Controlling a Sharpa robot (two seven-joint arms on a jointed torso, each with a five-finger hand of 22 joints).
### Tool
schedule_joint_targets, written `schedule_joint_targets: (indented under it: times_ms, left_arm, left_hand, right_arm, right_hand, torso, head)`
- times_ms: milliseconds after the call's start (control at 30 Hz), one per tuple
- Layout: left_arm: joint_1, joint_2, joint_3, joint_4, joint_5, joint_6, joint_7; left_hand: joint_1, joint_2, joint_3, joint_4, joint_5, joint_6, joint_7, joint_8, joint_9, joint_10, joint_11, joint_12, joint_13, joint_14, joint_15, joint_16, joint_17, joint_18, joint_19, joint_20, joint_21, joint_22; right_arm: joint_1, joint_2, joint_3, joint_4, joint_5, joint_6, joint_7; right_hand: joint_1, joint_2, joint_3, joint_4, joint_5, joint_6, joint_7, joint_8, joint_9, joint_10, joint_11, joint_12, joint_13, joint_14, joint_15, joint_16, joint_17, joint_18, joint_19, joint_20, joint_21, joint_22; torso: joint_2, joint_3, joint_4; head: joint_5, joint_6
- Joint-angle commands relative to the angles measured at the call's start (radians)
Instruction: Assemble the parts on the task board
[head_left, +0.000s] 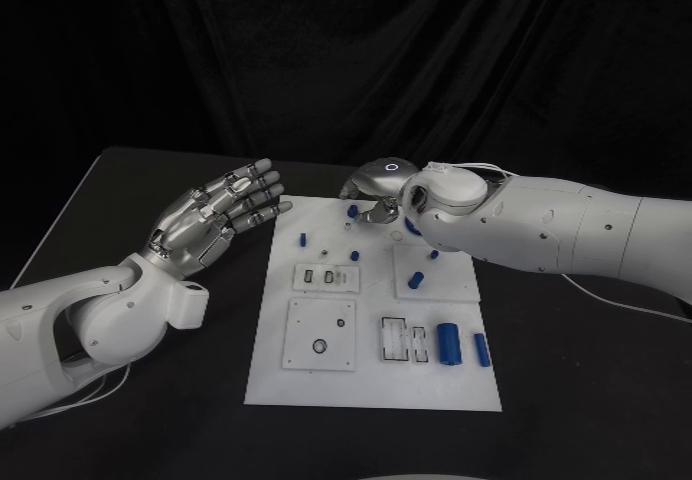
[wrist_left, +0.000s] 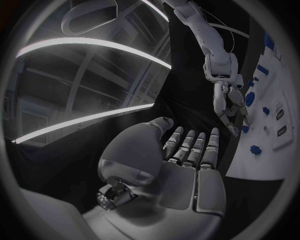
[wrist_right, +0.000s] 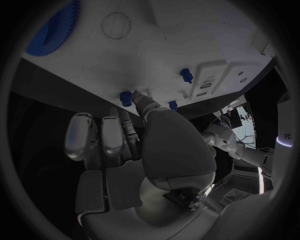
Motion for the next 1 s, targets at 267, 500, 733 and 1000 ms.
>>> schedule_joint_targets:
  times_ms: [267, 500, 733, 1000]
  left_arm:
    - [0.001, -0.005, 0.001, 0.004, 0.001, 0.016, 0.129]
    - [0.001, -0.017, 0.001, 0.013, 0.005, 0.008, 0.128]
    - [0.001, -0.027, 0.001, 0.021, 0.009, 0.003, 0.127]
    - [0.001, -0.027, 0.001, 0.02, 0.01, 0.005, 0.124]
  left_hand:
    - [-0.012, 0.0, 0.007, 0.0, 0.0, 0.001, 0.005, 0.005, 0.001, 0.0, 0.008, 0.004, 0.001, -0.002, 0.006, 0.005, 0.001, -0.015, -0.001, 0.002, -0.002, -0.001]
    - [-0.012, 0.0, 0.008, 0.0, 0.0, 0.003, 0.005, 0.005, 0.001, -0.001, 0.009, 0.004, 0.001, -0.003, 0.005, 0.004, 0.0, -0.016, 0.0, 0.002, -0.002, -0.001]
    - [-0.013, 0.0, 0.009, 0.0, 0.0, 0.004, 0.005, 0.005, 0.001, 0.0, 0.009, 0.005, 0.001, -0.003, 0.005, 0.005, 0.0, -0.016, 0.0, 0.002, -0.002, -0.001]
    - [-0.013, -0.001, 0.009, 0.0, 0.0, 0.005, 0.006, 0.006, 0.001, 0.0, 0.009, 0.005, 0.001, -0.003, 0.005, 0.005, 0.0, -0.016, 0.0, 0.002, -0.002, -0.001]
  right_arm:
    - [0.017, -0.053, 0.008, 0.039, 0.002, -0.169, -0.015]
    - [0.078, -0.188, 0.01, 0.182, 0.002, -0.131, -0.05]
    - [0.098, -0.311, 0.001, 0.278, 0.042, -0.047, -0.062]
    - [0.079, -0.366, -0.009, 0.271, 0.092, 0.017, -0.072]
  right_hand:
    - [0.054, 0.034, 0.003, -0.03, 0.091, 0.056, 0.029, 0.027, 0.002, 0.037, -0.009, 0.115, 0.036, 0.023, 0.008, 0.043, 0.069, -0.01, 0.042, 0.005, 0.036, 0.067]
    - [0.041, 0.03, 0.009, -0.02, 0.082, 0.099, 0.024, 0.021, -0.003, 0.151, -0.063, 0.352, 0.166, 0.04, -0.028, 0.058, 0.094, -0.015, 0.06, -0.027, 0.052, 0.098]
    - [0.016, 0.022, -0.006, 0.007, 0.071, 0.15, -0.003, 0.012, -0.006, 0.177, -0.101, 1.029, 0.79, 0.03, -0.062, 0.024, 0.054, -0.012, 0.05, -0.058, 0.026, 0.083]
    - [-0.102, 0.024, -0.086, 0.086, 0.026, 0.18, -0.003, 0.007, -0.003, 0.755, -0.101, 1.424, 1.493, 0.148, -0.058, 0.239, 0.486, -0.03, 0.094, -0.055, 0.073, 0.167]
  torso:
    - [0.0, -0.0001, 0.0]
    - [-0.001, 0.0006, -0.0006]
    - [-0.001, 0.0007, 0.0005]
    - [-0.001, -0.0002, -0.0033]
  head:
    - [0.005, 0.003]
    - [0.011, 0.004]
    - [0.0, 0.008]
    - [-0.005, 0.013]
